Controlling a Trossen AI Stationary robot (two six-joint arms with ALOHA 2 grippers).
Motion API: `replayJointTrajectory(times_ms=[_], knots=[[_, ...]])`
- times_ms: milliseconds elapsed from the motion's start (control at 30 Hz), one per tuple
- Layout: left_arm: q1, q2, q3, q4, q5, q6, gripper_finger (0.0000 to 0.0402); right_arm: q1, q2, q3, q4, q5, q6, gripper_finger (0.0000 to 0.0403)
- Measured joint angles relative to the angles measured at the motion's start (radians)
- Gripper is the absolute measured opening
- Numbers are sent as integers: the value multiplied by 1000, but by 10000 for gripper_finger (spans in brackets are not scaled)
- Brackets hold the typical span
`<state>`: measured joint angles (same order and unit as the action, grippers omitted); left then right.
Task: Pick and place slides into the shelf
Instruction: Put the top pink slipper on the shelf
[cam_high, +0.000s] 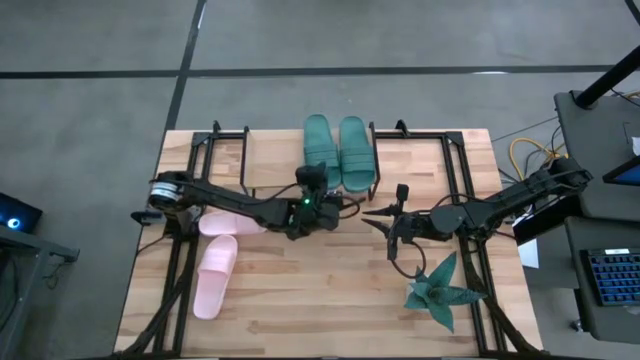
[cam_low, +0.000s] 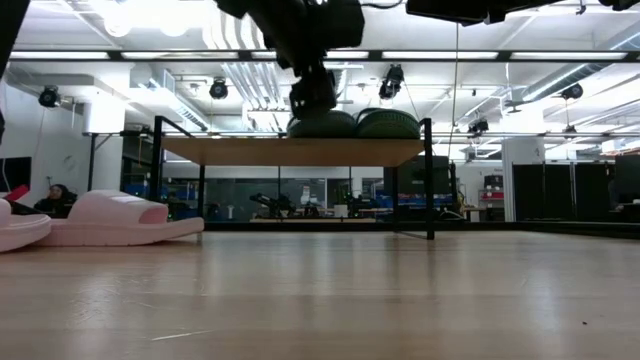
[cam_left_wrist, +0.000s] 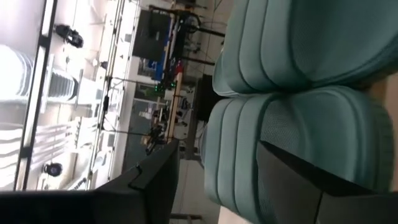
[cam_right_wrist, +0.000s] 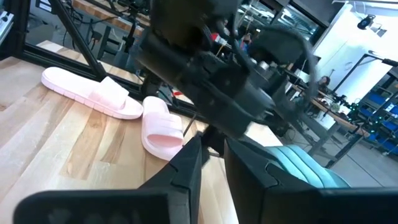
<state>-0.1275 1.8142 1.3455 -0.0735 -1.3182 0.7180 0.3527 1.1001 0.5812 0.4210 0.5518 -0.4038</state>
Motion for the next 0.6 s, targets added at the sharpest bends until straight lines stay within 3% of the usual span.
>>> replayJointTrajectory(times_ms=[100, 233, 300, 467, 600], knots=[[-30, -29, -8, -56, -2, -34, 199, 0, 0, 0, -1, 0, 0, 64], [-91, -90, -10, -261, 33, -227, 199, 0, 0, 0, -4, 0, 0, 60], [-121, -119, -10, -396, 128, -364, 199, 0, 0, 0, -5, 0, 0, 59], [-171, -198, -13, -653, 482, -692, 199, 0, 0, 0, -5, 0, 0, 62], [-197, -242, -42, -803, 536, -936, 199, 0, 0, 0, -3, 0, 0, 63]])
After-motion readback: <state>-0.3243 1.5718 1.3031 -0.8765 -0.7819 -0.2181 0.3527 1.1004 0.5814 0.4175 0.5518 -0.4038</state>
